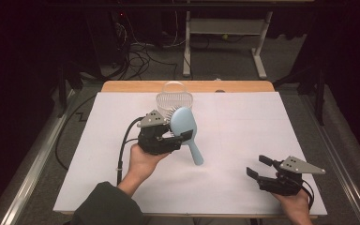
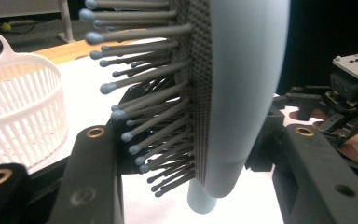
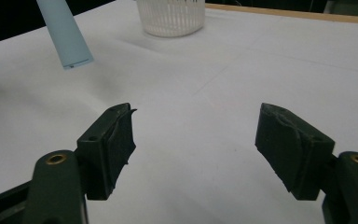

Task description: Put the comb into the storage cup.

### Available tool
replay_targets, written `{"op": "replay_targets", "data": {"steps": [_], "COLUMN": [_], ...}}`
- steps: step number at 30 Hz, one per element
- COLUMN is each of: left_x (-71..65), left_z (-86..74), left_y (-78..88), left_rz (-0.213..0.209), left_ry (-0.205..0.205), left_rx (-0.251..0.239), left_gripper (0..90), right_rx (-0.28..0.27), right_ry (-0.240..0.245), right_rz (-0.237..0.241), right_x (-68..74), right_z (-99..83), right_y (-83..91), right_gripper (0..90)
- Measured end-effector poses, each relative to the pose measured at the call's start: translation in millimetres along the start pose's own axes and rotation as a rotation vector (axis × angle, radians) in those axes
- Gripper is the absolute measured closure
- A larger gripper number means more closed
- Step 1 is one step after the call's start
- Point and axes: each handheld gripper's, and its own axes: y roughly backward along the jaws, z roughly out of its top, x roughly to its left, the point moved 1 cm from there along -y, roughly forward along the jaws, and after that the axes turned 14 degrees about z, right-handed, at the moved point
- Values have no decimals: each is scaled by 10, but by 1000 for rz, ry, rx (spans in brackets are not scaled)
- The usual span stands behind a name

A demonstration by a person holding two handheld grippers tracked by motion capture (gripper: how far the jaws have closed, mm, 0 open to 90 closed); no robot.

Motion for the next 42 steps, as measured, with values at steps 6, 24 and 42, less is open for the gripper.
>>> {"op": "replay_targets", "data": {"steps": [6, 24, 42], "left_x": [23, 100, 252], "left_z": [71, 330, 538], "left_y": [-30, -33, -149], "left_rz": [12, 47, 101], "left_ry": [-15, -36, -30], "left_rx": [4, -19, -16], "left_gripper": [497, 497, 497], "right_rx": [-2, -12, -18], "right_ry": [-8, -42, -32], "right_rz": [-31, -56, -60], "right_x": [-31, -98, -97], "right_z": [-55, -96, -95], "right_y": [59, 74, 85], "right_gripper": [283, 274, 275]}}
